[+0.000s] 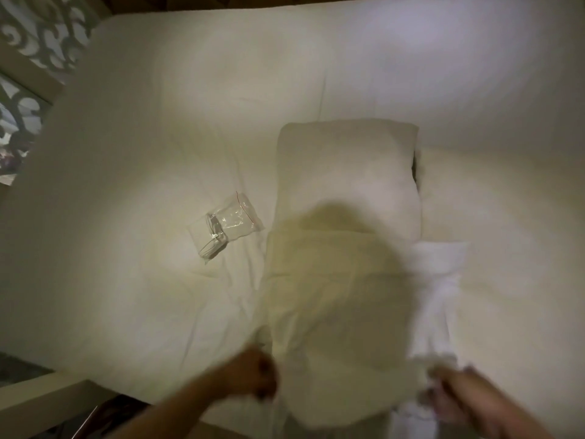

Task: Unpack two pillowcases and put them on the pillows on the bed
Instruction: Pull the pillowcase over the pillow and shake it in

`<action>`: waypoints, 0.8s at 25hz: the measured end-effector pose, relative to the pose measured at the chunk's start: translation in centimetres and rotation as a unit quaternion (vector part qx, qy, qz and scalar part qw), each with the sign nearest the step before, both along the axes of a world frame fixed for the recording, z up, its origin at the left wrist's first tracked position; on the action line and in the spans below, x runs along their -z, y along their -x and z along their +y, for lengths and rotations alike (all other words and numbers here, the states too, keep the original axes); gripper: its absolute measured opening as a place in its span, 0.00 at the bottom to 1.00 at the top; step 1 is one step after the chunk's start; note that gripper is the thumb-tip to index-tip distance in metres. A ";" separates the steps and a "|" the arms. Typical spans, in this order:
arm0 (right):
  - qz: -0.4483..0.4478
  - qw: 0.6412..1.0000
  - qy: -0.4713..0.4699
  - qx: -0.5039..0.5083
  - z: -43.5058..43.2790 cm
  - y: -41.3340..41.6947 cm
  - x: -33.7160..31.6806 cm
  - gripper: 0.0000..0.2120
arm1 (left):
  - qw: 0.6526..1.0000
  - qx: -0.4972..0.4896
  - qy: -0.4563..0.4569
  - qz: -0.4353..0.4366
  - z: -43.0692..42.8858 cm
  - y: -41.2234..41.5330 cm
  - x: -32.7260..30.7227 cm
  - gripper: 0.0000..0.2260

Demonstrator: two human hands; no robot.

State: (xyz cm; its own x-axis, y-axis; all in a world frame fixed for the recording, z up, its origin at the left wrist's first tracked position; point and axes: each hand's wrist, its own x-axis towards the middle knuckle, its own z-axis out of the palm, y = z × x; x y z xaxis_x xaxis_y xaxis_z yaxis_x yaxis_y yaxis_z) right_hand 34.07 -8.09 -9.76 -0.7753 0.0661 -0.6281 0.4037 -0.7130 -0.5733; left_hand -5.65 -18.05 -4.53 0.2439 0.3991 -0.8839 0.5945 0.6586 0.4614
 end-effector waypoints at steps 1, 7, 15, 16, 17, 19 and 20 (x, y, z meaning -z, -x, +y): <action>-0.186 0.972 -0.074 0.122 4.5 2.5 -3.2 0.10 | 0.996 -0.088 -0.032 0.009 5.3 0.5 -0.4 0.11; -0.151 0.833 -0.216 0.486 24.6 8.8 -19.1 0.14 | 0.826 -0.484 -0.267 -0.111 32.3 1.4 -10.8 0.29; -0.421 0.793 -0.189 0.397 13.7 3.5 -3.0 0.16 | 0.937 -0.251 -0.077 0.230 17.2 1.3 3.4 0.40; -0.433 0.798 -0.145 0.393 11.8 3.1 -1.6 0.12 | 0.936 -0.275 -0.030 0.218 15.0 1.2 4.8 0.40; -0.426 0.808 -0.096 0.395 10.0 3.0 -0.1 0.08 | 0.936 -0.295 0.004 0.193 13.1 0.9 6.4 0.38; -0.382 0.827 -0.026 0.413 7.6 3.8 1.6 0.05 | 0.933 -0.327 0.022 0.147 10.8 0.0 8.2 0.27; -0.354 0.832 -0.007 0.427 7.1 4.4 2.1 0.05 | 0.930 -0.341 0.003 0.140 10.4 -0.8 8.5 0.23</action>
State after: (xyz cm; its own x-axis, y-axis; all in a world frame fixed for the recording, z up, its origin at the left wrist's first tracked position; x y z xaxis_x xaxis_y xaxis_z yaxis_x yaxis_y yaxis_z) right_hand 29.72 -1.01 -11.86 0.1222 0.4132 -0.9024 -0.0064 -0.9088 -0.4171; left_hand -4.90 -7.67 -12.98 -0.3033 0.3715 -0.8775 0.1335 0.9284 0.3468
